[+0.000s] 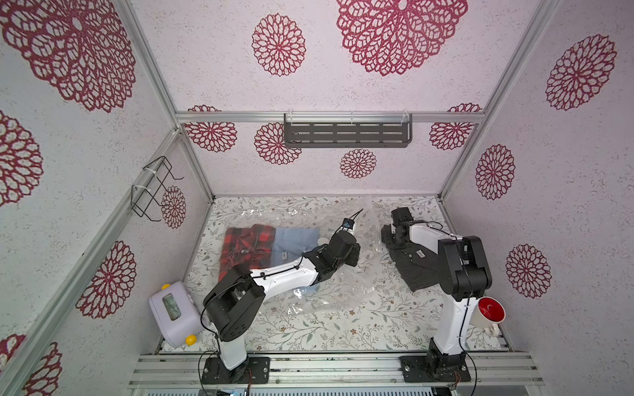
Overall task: Place the folded shirt into the vacuum bag
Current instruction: Pick up the shirt from the center of the board.
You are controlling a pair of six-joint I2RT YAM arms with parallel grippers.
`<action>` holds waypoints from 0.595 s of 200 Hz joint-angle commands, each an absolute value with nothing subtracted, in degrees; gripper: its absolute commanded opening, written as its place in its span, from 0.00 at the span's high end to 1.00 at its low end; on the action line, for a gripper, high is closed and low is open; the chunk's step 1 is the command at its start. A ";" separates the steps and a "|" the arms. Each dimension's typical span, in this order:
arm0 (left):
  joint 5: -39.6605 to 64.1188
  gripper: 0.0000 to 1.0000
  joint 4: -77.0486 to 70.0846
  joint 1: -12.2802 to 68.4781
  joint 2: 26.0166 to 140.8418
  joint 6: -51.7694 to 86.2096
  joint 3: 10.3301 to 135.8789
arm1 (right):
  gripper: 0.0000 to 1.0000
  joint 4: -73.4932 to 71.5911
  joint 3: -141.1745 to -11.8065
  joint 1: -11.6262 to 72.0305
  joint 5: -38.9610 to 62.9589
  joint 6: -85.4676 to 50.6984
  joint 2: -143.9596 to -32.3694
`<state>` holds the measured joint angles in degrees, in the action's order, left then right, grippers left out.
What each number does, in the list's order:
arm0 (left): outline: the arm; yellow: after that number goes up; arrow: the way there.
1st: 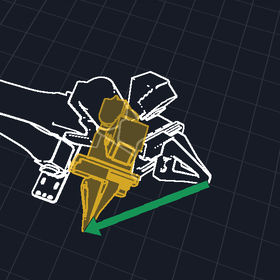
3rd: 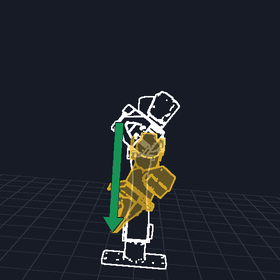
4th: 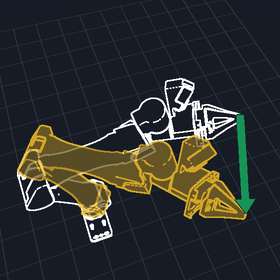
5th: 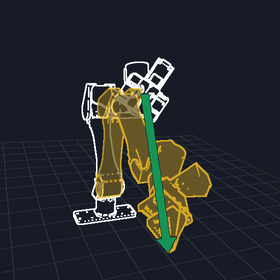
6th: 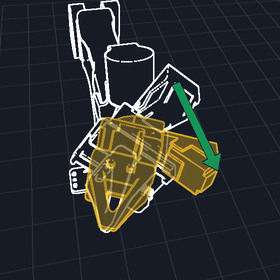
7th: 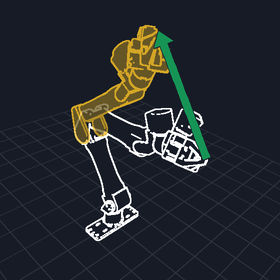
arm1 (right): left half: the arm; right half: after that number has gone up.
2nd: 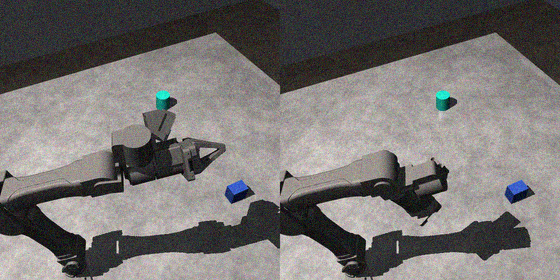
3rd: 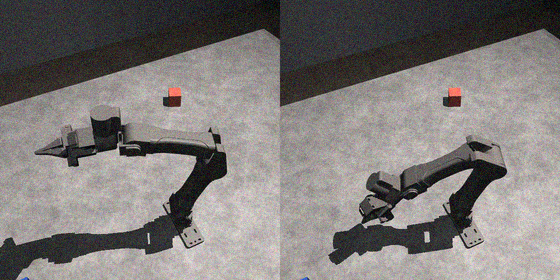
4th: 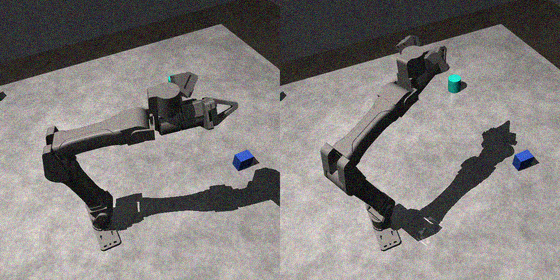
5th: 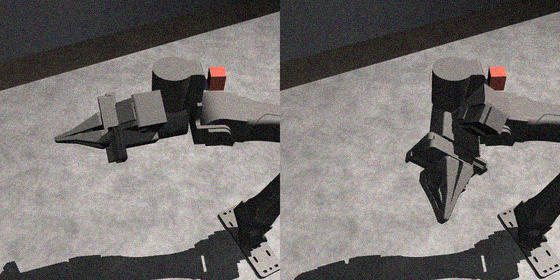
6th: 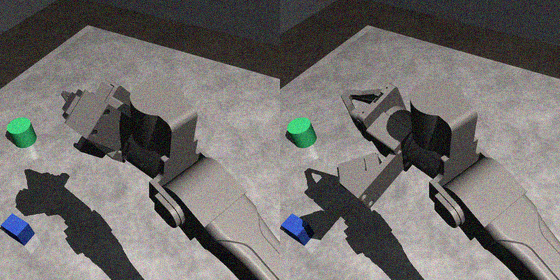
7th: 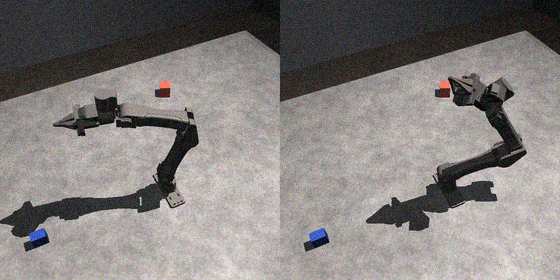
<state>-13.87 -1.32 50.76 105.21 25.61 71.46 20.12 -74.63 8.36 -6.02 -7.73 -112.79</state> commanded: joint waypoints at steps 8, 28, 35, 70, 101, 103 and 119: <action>-11.82 1.00 -2.44 51.72 108.82 26.31 74.51 | 1.00 20.91 -68.04 3.99 0.40 -9.18 -110.53; -10.75 1.00 -2.56 52.44 111.63 26.53 76.77 | 1.00 16.35 -63.79 1.39 5.12 -10.99 -105.89; -10.57 1.00 -2.64 52.70 111.93 26.59 77.68 | 1.00 14.56 -62.33 0.66 7.04 -11.70 -104.10; -9.29 1.00 -3.07 53.13 117.90 27.48 80.82 | 1.00 7.83 -56.29 -1.12 13.74 -15.68 -94.48; -8.70 1.00 -3.49 53.19 119.52 28.38 81.65 | 1.00 1.60 -52.02 -1.05 22.74 -19.98 -87.19; -8.70 1.00 -3.51 53.22 119.53 28.39 81.65 | 1.00 1.37 -51.85 -1.05 23.35 -20.24 -86.84; -8.61 1.00 -3.69 53.22 119.29 28.69 81.31 | 1.00 -0.16 -51.17 -0.73 27.02 -21.91 -84.98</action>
